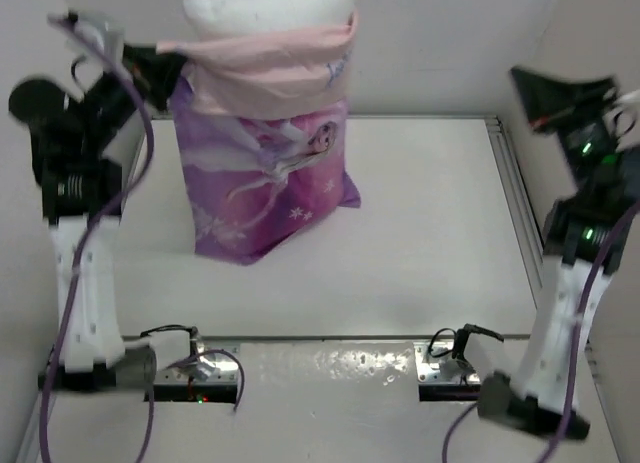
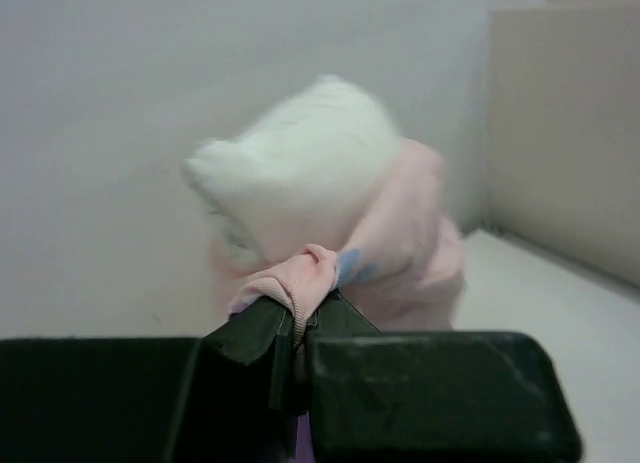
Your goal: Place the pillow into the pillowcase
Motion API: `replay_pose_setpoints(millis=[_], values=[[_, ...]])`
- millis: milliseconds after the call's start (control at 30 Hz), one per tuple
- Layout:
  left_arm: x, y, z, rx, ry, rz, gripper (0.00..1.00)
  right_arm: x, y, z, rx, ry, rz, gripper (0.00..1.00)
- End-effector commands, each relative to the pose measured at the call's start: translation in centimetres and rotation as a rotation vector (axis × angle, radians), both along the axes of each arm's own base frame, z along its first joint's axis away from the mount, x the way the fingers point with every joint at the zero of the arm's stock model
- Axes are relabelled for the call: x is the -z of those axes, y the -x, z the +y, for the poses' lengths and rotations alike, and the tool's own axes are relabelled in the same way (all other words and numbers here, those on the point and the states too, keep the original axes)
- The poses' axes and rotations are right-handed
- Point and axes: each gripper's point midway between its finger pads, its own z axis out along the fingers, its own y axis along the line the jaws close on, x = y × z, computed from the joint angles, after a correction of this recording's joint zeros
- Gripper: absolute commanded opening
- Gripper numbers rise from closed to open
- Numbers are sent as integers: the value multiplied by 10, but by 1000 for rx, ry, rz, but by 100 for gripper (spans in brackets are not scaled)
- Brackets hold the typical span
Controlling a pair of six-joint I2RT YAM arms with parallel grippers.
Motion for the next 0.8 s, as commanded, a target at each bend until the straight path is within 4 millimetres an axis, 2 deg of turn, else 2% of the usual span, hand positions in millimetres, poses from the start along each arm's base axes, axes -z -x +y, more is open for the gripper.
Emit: replay_pose_setpoints(millis=[0,33,67,100,133,167,200,233,267,300,333,367,400,433,467,500,533,567,600,633,667,700,733,767], values=[[66,42,-21,109,-176,43,0,122,15,58,-162,67,181,0],[91,46,-22,118,-193,106,0,146,19,64,-175,48,230,0],[147,49,-23,143,-192,263,0,171,21,67,-166,65,267,0],[162,66,-26,174,-266,249,0,215,30,72,-172,46,359,0],[200,77,-29,209,-280,353,0,235,34,83,-196,72,396,0],[206,91,-34,239,-307,349,0,251,35,84,-176,73,429,0],[209,101,-43,290,-333,335,0,277,40,98,-219,81,489,0],[208,108,-49,322,-332,332,0,287,43,104,-229,96,503,0],[200,118,-63,382,-319,313,0,295,44,108,-234,99,524,0],[189,120,-68,385,-301,294,0,309,49,129,-290,125,551,6],[176,119,-72,383,-277,272,0,321,47,138,-309,134,584,9],[149,115,-78,365,-240,222,0,332,43,145,-297,146,607,10],[133,113,-80,357,-226,190,0,341,51,171,-367,185,622,11],[100,115,-82,346,-213,113,0,360,47,184,-377,218,671,11],[91,108,-85,349,-180,125,0,370,47,197,-390,251,687,12],[78,107,-85,349,-162,104,0,371,48,219,-403,292,669,12],[51,106,-86,348,-149,45,0,394,42,232,-404,349,723,12],[39,107,-87,353,-120,39,0,397,41,244,-417,381,729,12],[27,107,-87,351,-108,20,0,387,36,260,-433,413,705,12],[3,108,-86,346,-97,-27,0,392,31,267,-435,426,724,12],[-8,108,-85,338,-64,-26,0,411,24,275,-441,448,776,12],[-19,109,-84,330,-56,-45,0,402,14,282,-443,429,771,12],[-36,109,-80,307,-42,-76,0,404,10,286,-451,429,777,12],[-42,109,-78,297,-38,-89,0,403,6,295,-474,429,779,12]])
